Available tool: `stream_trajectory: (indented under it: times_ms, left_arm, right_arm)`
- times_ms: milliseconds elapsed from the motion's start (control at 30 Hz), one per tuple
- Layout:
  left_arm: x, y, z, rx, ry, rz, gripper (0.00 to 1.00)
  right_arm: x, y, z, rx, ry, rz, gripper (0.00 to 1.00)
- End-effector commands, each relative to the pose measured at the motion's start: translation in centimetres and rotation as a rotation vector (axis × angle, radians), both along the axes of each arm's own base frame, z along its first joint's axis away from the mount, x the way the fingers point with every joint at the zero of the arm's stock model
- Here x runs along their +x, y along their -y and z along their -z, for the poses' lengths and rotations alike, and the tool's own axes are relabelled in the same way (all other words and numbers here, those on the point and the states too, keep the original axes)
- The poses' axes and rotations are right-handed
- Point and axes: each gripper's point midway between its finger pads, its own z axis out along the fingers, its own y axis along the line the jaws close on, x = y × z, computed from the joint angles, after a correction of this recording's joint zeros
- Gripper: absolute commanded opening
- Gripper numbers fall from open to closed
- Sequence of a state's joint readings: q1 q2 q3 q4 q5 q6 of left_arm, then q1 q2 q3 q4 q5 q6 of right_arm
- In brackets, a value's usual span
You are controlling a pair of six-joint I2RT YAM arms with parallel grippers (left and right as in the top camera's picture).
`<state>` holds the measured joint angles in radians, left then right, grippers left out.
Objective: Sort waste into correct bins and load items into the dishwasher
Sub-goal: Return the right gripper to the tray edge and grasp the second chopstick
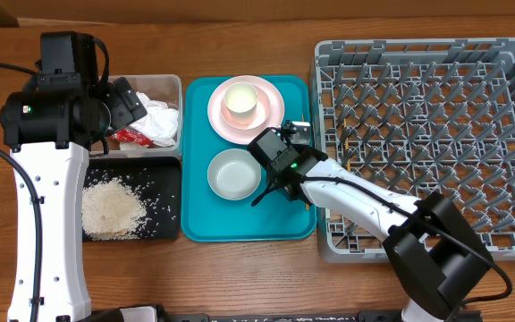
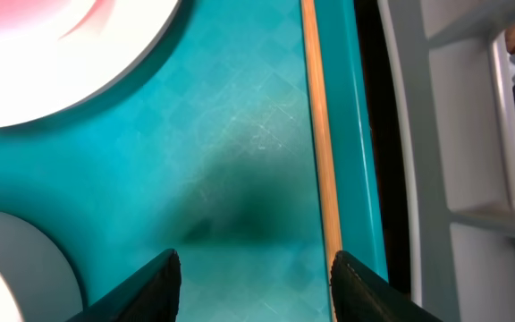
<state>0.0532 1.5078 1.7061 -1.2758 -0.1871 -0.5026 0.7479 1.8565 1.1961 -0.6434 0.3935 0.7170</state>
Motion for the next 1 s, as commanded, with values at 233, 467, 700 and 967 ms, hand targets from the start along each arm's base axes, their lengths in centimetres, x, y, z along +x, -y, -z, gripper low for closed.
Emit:
stream_trajectory:
  times_ms: [233,467,700,967]
  left_arm:
    - [0.1,-0.1,-0.1,-0.002,0.003,-0.004,1.00]
    - [0.1,-0.1,-0.1,-0.002,0.003,-0.004,1.00]
    - [0.1,-0.1,-0.1,-0.002,0.003,-0.004,1.00]
    - [0.1,-0.1,-0.1,-0.002,0.003,-0.004,1.00]
  right_arm:
    - [-0.1,0.4,3.3,-0.089,-0.043,-0.060,0.57]
    - [-0.5,0.7,5.0,-0.118,-0.077,-0.060,0.57]
    - [-0.3,0.5,4.3,-0.129,-0.077,-0.090,0.58]
    - [0.6,-0.4,1.6,-0.122,-0.060,-0.108,0.58]
